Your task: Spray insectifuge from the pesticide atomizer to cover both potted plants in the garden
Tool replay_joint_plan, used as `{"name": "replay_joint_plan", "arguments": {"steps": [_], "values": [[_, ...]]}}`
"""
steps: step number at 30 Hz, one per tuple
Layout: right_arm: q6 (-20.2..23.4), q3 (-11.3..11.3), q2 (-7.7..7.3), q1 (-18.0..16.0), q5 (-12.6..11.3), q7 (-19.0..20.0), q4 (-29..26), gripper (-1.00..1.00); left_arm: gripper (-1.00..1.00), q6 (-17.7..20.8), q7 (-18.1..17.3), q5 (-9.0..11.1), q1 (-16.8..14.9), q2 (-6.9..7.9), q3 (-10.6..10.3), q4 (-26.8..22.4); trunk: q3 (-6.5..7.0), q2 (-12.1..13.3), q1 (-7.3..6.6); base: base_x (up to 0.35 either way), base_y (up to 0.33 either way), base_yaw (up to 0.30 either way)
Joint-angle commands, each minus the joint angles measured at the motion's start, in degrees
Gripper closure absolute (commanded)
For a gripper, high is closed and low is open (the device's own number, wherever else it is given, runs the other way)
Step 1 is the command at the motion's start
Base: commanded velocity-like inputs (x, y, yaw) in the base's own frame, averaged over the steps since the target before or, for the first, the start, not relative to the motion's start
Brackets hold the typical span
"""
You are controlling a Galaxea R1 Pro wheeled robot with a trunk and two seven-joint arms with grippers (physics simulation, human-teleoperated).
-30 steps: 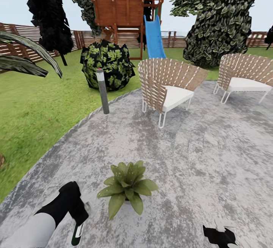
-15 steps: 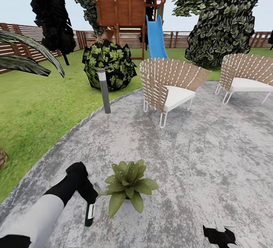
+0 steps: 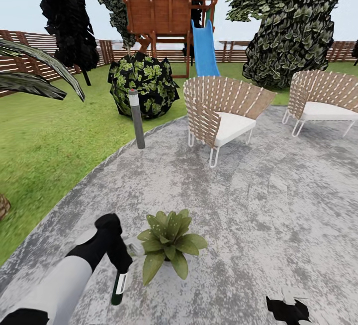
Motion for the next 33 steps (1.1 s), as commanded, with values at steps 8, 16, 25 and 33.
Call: {"name": "replay_joint_plan", "arguments": {"steps": [8, 16, 25, 33], "values": [[-0.06, 0.49, -0.01, -0.01, -0.33, -0.25, -0.07, -1.00, 1.00, 0.61, 0.07, -0.48, 0.01, 2.15, 0.01, 0.07, -0.05, -0.02, -0.01, -0.177, 0.011, 0.000], [-0.06, 0.50, -0.01, -0.01, -0.33, -0.23, -0.09, -1.00, 1.00, 0.39, 8.20, 1.13, 4.68, 3.25, 0.88, 0.01, -0.05, -0.02, -0.01, -0.052, 0.016, 0.000], [-0.06, 0.55, -0.01, -0.01, -0.33, -0.23, -0.09, -1.00, 1.00, 0.44, 9.14, 5.73, 4.84, 2.79, 3.48, -0.61, -0.05, -0.02, -0.01, 0.000, 0.000, 0.000], [-0.06, 0.55, 0.08, -0.01, -0.33, -0.25, -0.09, -1.00, 1.00, 0.47, 9.37, 5.73, 4.95, 2.75, 3.34, -0.01, -0.05, -0.02, -0.01, 0.190, 0.098, 0.000]]}}
